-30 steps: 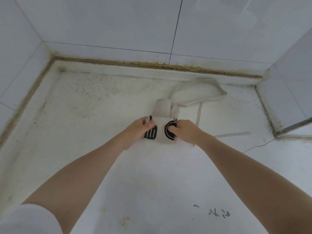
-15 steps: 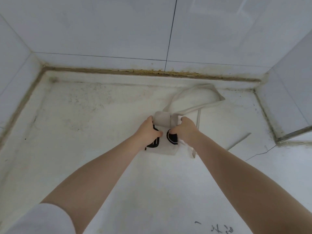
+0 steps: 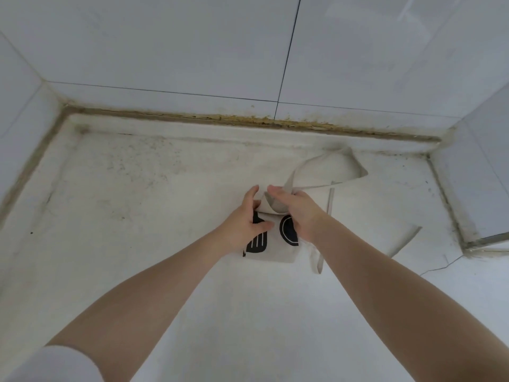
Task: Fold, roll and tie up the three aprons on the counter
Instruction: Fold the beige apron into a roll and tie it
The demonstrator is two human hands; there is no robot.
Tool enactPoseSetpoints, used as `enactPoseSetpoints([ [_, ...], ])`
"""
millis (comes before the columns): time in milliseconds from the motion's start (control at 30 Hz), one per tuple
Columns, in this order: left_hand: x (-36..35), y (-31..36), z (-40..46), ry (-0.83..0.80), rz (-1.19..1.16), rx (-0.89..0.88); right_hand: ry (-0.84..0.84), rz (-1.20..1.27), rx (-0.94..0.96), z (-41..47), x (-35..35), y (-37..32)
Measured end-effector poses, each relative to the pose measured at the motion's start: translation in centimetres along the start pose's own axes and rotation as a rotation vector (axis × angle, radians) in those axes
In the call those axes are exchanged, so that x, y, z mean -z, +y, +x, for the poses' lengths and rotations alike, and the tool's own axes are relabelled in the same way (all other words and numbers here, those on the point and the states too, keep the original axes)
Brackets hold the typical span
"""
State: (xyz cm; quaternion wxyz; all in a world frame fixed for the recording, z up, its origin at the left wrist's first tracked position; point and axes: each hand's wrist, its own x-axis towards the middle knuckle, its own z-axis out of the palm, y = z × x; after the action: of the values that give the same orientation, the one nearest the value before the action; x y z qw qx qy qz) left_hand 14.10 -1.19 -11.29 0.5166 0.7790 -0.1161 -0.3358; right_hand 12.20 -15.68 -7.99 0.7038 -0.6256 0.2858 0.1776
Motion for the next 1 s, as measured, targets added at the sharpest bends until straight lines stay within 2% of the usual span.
enactPoseSetpoints([
  [67,0.7,0.3,0.2,0.036,-0.025,-0.016,0.004,0.113,0.041,-0.3,-0.1,-0.7],
  [167,1.4,0.9,0.1,0.051,0.111,-0.088,-0.044,0.236,0.126,-0.8,-0.2,-2.1],
  [267,0.9,1.5,-0.4,0.222,0.125,-0.133,-0.025,0.067,0.167,-2.1,-1.0,-3.3],
  [333,0.6,2.4,-0.8,0.368,0.043,-0.133,0.036,-0.021,0.243,-3.4,-1.3,-3.8],
  [433,0.9,4.2,-1.6,0.518,-0.173,-0.120,0.051,0.074,0.346,-5.6,-0.6,-3.8],
  [500,1.3,5.6,-2.2,0.580,-0.277,-0.112,0.029,0.075,0.345,-6.9,0.0,-3.5],
  [633,0.7,8.6,-4.4,0.587,-0.523,-0.059,0.175,-0.016,0.237,-9.6,0.9,-3.1],
  [700,-0.1,9.9,-5.3,0.566,-0.675,0.001,0.113,0.053,0.211,-10.6,1.0,-3.4],
  [800,-1.6,11.7,-7.3,0.383,-0.919,0.037,-0.005,0.314,0.280,-12.5,1.4,-4.5],
  [833,-1.9,12.2,-7.7,0.334,-0.893,0.027,-0.015,0.365,0.325,-12.9,1.6,-4.8],
  [900,-2.6,13.5,-8.4,0.309,-0.605,0.016,0.009,0.383,0.407,-13.7,2.4,-5.2],
  [967,-3.5,14.9,-9.1,0.266,-0.346,0.004,0.057,0.280,0.476,-14.5,3.1,-5.2],
  [1000,-4.1,15.6,-9.3,0.215,-0.288,-0.003,0.066,0.238,0.503,-15.0,3.5,-5.1],
])
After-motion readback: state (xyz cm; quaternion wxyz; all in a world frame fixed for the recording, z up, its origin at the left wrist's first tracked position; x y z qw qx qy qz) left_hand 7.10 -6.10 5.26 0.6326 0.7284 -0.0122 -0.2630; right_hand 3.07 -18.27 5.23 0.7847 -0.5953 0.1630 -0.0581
